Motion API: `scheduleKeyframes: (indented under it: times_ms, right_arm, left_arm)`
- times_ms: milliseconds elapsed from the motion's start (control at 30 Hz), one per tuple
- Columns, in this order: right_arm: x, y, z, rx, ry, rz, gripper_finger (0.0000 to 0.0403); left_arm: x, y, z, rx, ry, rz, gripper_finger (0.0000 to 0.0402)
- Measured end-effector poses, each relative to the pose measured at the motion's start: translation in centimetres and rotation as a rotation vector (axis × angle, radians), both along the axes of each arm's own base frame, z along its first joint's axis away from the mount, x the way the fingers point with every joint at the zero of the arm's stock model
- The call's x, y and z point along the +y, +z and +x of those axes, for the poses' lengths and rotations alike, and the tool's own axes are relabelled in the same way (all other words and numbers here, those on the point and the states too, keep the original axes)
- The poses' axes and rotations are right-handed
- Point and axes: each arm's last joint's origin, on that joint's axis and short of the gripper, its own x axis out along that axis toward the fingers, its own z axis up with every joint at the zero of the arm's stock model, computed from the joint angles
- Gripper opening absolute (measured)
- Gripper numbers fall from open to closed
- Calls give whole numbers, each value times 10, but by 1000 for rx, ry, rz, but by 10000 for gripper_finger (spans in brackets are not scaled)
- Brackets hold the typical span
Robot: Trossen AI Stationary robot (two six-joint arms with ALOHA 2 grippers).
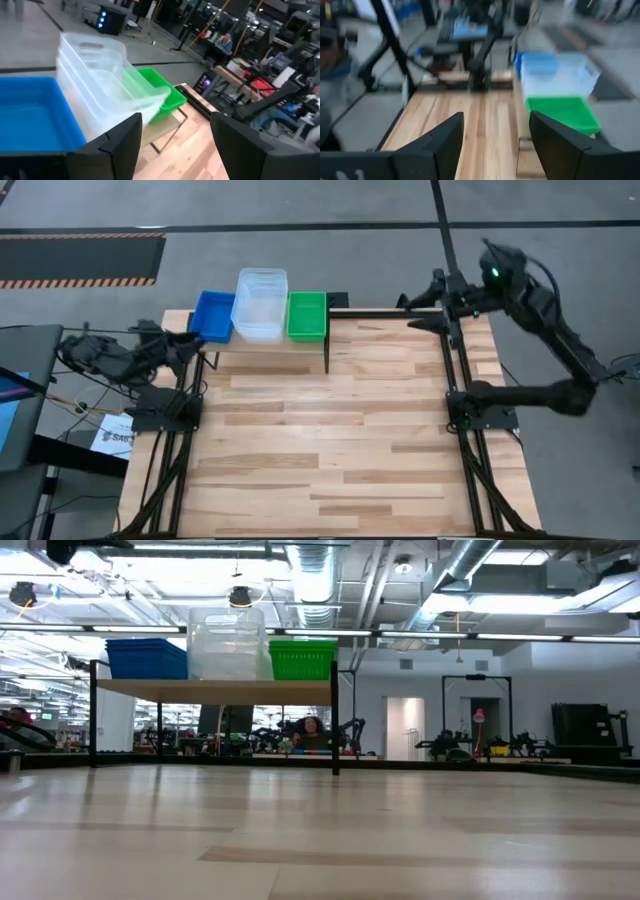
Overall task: Stack baskets on shelf by color
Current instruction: Return to Home Position
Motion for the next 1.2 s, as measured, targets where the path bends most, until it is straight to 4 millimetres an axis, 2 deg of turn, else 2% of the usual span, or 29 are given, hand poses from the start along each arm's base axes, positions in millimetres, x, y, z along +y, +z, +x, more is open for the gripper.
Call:
scheduleKeyframes:
  times_ms: [300,467,667,900,1067,1200]
  right_arm:
    - [14,-95,-16,-276,-56,140,249]
    - [19,-151,-20,-370,-148,218,249]
    - [30,-204,-28,-493,-147,329,249]
    - [42,-242,-36,-642,-133,359,249]
    - [47,-256,-41,-696,-157,362,249]
    - [49,-257,-44,-703,-145,381,249]
  left_arm:
    - [-19,-60,33,3,-143,-9,224]
    - [-23,-85,38,43,-192,-36,224]
    - [-25,-111,41,69,-228,-72,224]
    - [-26,-140,43,66,-230,-99,224]
    - [-24,-161,39,46,-225,-125,224]
    - [-22,-175,35,16,-226,-139,224]
